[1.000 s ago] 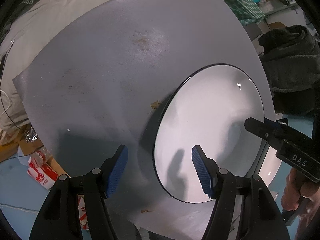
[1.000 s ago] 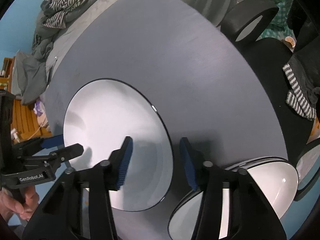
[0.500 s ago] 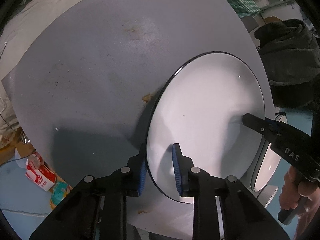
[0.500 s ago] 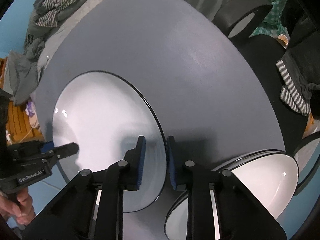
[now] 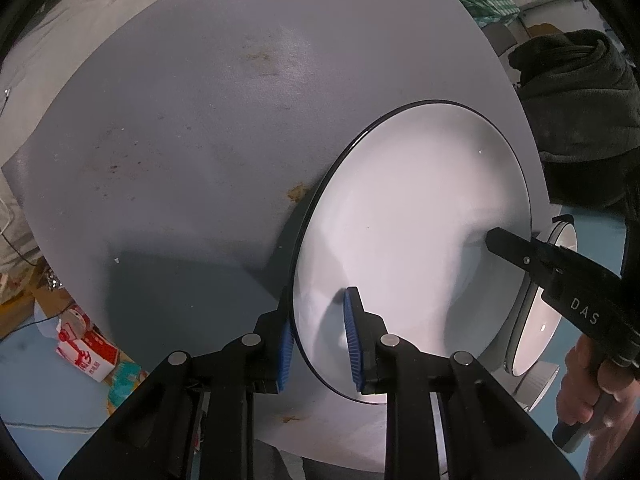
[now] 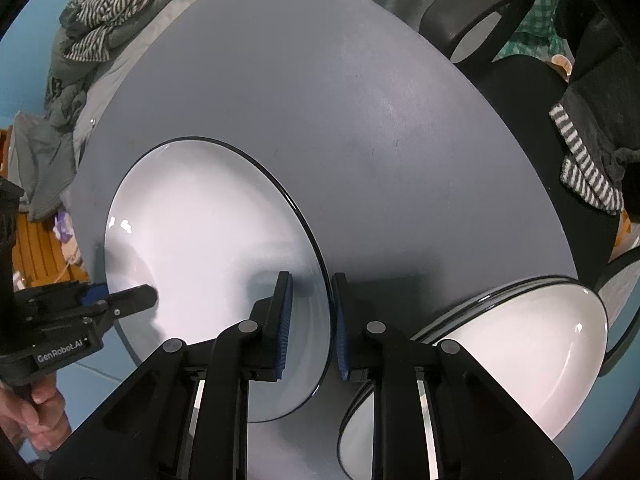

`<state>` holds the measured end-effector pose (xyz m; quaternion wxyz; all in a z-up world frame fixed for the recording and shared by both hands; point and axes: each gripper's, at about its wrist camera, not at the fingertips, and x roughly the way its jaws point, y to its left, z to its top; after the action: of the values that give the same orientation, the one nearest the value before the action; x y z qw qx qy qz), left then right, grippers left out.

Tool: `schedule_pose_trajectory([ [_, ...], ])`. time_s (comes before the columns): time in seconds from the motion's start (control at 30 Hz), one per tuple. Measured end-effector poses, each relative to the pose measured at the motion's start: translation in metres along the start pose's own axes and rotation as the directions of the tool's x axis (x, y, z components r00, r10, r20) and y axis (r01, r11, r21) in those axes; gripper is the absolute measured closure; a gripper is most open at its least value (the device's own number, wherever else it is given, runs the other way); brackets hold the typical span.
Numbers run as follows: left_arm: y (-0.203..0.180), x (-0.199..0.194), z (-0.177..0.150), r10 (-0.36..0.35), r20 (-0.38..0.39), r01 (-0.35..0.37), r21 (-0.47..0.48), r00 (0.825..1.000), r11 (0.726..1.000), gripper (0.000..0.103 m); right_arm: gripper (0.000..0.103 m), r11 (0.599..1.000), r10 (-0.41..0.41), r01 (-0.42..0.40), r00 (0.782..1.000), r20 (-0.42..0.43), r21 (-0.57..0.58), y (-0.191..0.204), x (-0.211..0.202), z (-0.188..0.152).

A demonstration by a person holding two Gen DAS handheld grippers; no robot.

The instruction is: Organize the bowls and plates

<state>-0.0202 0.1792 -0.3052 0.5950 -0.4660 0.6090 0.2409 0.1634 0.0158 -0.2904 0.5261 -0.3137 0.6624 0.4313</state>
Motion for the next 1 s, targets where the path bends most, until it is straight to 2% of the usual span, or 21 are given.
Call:
schedule_pose_trajectory([
  [0.33,-0.008,0.003,0.002,0.040,-0.013,-0.040,0.000,0.999,0.999,0.080,0.087,0.996,0.040,-0.039,0.999,-0.002,0.076,0.001,0.002,-0.009],
  [0.83,-0.025,0.000,0.004,0.059,-0.019,-0.058,0.058,0.998,0.997,0.078,0.090,0.997,0.014,-0.015,1.000,0.011,0.079,-0.001,-0.010,-0.015],
  [1.0,-0.023,0.004,0.003,0.067,-0.020,-0.066,0.064,0.998,0.996,0.078,0.091,0.995,0.038,-0.039,0.999,0.013,0.096,-0.004,-0.007,-0.019],
])
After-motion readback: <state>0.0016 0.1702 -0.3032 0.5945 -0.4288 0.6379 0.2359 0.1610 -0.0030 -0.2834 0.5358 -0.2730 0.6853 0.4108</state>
